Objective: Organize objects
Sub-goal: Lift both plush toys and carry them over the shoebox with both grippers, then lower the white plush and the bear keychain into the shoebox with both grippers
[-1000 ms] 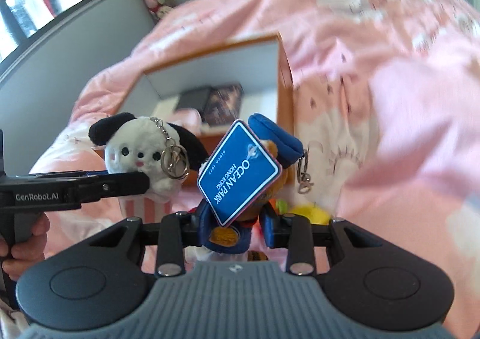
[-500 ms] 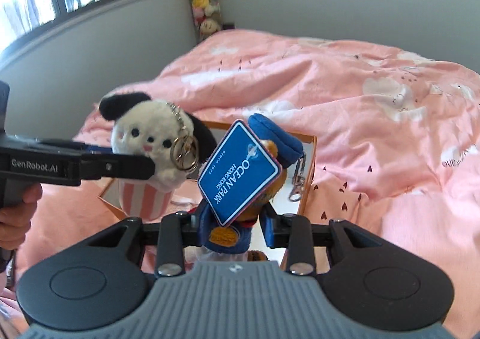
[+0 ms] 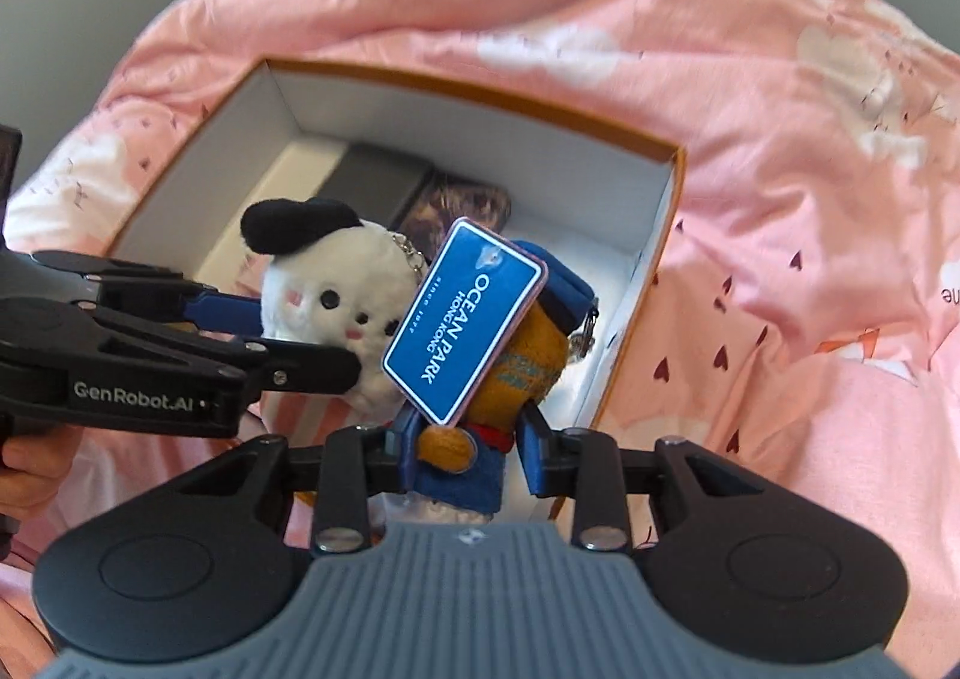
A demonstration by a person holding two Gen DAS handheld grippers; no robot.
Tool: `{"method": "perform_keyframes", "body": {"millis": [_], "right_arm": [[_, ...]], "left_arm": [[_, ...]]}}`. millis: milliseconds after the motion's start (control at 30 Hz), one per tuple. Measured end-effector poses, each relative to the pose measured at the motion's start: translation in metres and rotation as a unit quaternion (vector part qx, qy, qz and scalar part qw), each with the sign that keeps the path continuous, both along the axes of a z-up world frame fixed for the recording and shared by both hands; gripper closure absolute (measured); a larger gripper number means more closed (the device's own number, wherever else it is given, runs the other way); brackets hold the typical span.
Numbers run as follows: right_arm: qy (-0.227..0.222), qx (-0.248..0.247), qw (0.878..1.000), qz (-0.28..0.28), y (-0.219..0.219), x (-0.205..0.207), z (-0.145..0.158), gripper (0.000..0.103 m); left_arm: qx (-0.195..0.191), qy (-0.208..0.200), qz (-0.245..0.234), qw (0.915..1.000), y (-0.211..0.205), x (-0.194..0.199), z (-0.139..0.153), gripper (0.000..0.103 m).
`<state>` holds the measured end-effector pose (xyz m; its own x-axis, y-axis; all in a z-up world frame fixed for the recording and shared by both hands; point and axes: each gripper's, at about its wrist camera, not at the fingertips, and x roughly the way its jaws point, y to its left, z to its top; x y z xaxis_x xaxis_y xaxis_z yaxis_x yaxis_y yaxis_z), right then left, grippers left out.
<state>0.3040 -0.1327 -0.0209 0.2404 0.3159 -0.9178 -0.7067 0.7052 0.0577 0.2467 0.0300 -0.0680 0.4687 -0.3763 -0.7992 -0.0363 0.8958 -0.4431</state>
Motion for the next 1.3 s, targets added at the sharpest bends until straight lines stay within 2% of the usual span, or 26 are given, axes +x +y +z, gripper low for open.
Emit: {"method": "perform_keyframes", "body": {"millis": [200, 467, 667, 800, 900, 1000, 1100, 1133, 1233, 1300], "right_arm": [[0.022, -0.048, 0.999, 0.005, 0.013, 0.008, -0.017, 0.069], [0.018, -0.107, 0.994, 0.032, 0.030, 0.008, -0.027, 0.068], [0.001, -0.142, 0.988, 0.052, 0.040, 0.005, -0.035, 0.067], [-0.001, -0.142, 0.988, 0.059, 0.039, 0.004, -0.031, 0.066], [-0.002, -0.135, 0.989, 0.061, 0.035, 0.003, -0.024, 0.063], [-0.009, -0.128, 0.989, 0.071, 0.029, 0.000, -0.013, 0.065], [-0.021, -0.121, 0.988, 0.091, 0.025, -0.003, -0.006, 0.074], [-0.030, -0.117, 0.987, 0.103, 0.024, -0.005, -0.004, 0.078], [-0.052, -0.120, 0.984, 0.120, 0.023, -0.007, -0.005, 0.085], [-0.048, -0.121, 0.983, 0.129, 0.024, -0.006, -0.011, 0.089]], "left_arm": [[0.015, 0.028, -0.009, 0.9995, -0.007, 0.011, -0.004, 0.039], [0.026, 0.071, -0.008, 0.9971, -0.015, 0.026, -0.013, 0.038], [0.026, 0.075, -0.011, 0.9968, -0.017, 0.030, -0.015, 0.034], [0.014, 0.066, -0.017, 0.9976, -0.014, 0.028, -0.010, 0.027], [0.004, 0.060, -0.022, 0.9979, -0.011, 0.026, -0.005, 0.028], [0.004, 0.038, -0.031, 0.9988, -0.008, 0.021, 0.006, 0.038], [0.011, 0.001, -0.041, 0.9991, -0.008, 0.018, 0.017, 0.056], [0.019, -0.009, -0.042, 0.9989, -0.009, 0.018, 0.020, 0.058], [0.038, -0.010, -0.053, 0.9978, -0.016, 0.023, 0.019, 0.066], [0.047, -0.007, -0.057, 0.9972, -0.019, 0.026, 0.013, 0.070]]}}
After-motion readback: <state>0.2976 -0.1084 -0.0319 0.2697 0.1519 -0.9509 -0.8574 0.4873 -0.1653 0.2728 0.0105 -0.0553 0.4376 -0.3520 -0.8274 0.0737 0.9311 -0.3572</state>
